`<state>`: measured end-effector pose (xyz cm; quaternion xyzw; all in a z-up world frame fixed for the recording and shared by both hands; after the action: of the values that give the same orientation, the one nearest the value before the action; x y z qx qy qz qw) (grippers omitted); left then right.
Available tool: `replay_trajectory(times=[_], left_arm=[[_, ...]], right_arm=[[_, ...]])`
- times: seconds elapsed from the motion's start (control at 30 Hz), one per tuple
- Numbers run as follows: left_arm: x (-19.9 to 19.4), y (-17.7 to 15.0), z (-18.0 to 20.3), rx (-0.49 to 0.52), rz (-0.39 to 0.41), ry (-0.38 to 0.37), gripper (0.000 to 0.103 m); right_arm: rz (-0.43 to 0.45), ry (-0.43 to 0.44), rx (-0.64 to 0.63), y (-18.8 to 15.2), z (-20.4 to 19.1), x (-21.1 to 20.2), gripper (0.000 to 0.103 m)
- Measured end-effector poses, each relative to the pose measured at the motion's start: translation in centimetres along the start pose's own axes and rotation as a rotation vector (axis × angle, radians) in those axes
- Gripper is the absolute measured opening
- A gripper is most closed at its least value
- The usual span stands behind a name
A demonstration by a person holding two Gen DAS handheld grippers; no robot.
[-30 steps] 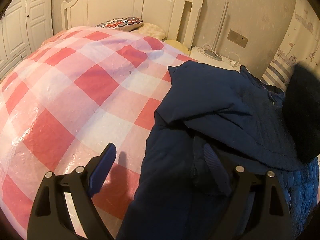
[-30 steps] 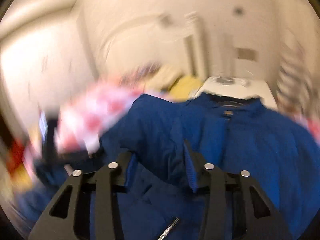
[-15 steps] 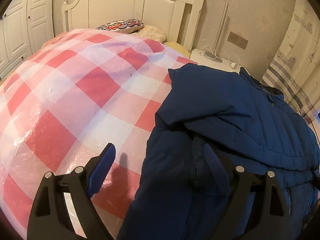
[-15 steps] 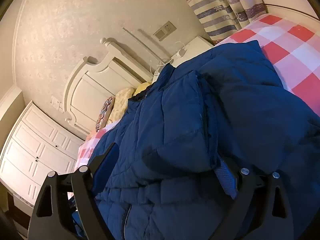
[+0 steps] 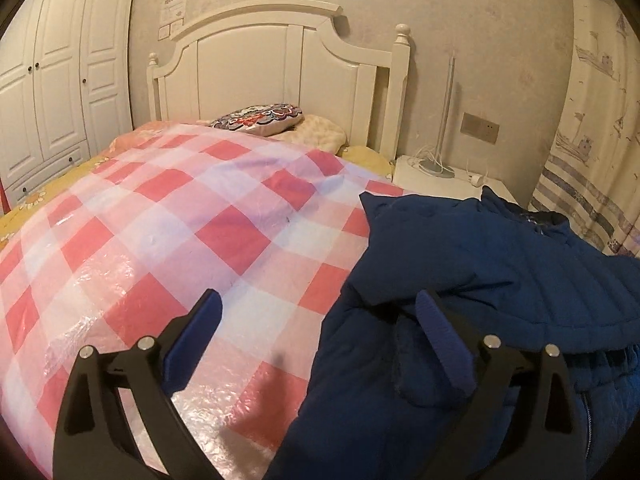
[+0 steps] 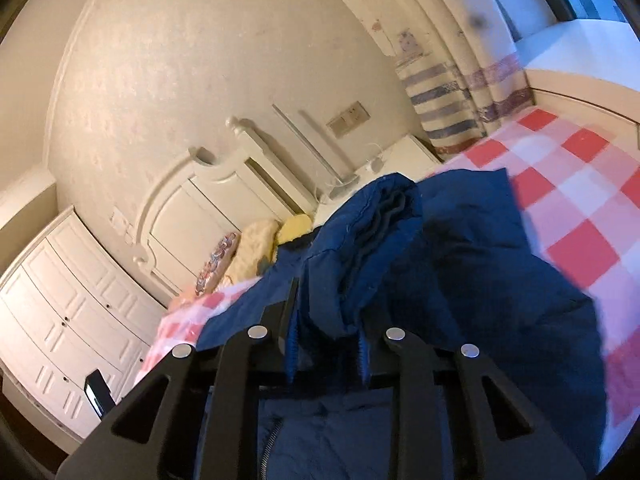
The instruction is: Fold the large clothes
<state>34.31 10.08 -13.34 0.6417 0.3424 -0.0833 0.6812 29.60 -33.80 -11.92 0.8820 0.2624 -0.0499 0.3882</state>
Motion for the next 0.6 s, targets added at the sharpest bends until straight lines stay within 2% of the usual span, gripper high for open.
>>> replay_trajectory(times=[0.13, 0.2, 0.27, 0.33, 0.4, 0.47, 0.53, 0.6], left_arm=[[0.3, -0.2, -0.2, -0.008, -0.019, -0.004, 0.098], [0.4, -0.3, -0.2, -0.01, -0.027, -0.005, 0.098], [0.5, -0.3, -0.1, -0.01, -0.029, -0.004, 0.098], [0.4, -0.4, -0.1, -0.008, -0.027, -0.003, 0.098], [0.4, -0.4, 0.0, -0.007, -0.03, -0.003, 0.098], [0.5, -0.5, 0.0, -0.004, -0.036, -0.001, 0.098], [0.5, -0.5, -0.1, -0.007, -0.038, -0.001, 0.098], [0.4, -0.5, -0.2, -0.01, -0.037, 0.0, 0.098]], right_arm=[[-0.097, -0.081, 0.064, -2.6, 3.1, 1.2, 0.027], [-0.115, -0.104, 0.09, -2.8, 3.4, 1.2, 0.029], [-0.09, -0.139, 0.074, -2.1, 2.9, 0.2, 0.036], [-0.009, -0.215, -0.005, -1.0, 1.7, -1.4, 0.04], [0.036, -0.241, -0.137, -0.1, -0.8, -2.1, 0.04], [-0.003, -0.277, -0.253, -0.1, -2.6, -0.8, 0.04], [-0.079, -0.298, -0.364, -0.7, -3.9, 1.5, 0.04], [-0.218, -0.361, -0.383, -2.1, -2.6, 4.6, 0.042]])
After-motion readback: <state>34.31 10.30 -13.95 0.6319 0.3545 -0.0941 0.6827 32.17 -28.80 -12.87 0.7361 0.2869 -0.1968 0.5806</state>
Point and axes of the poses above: each gripper's, at about its wrist camera, not at the fingertips, and x roughly the way its jaws point, z to its right, y to its top, the point moved 6 cm from there along x, roughly the way its jaws point, and after that the axes turned 11 degrees about y, right-handed, at the moved point
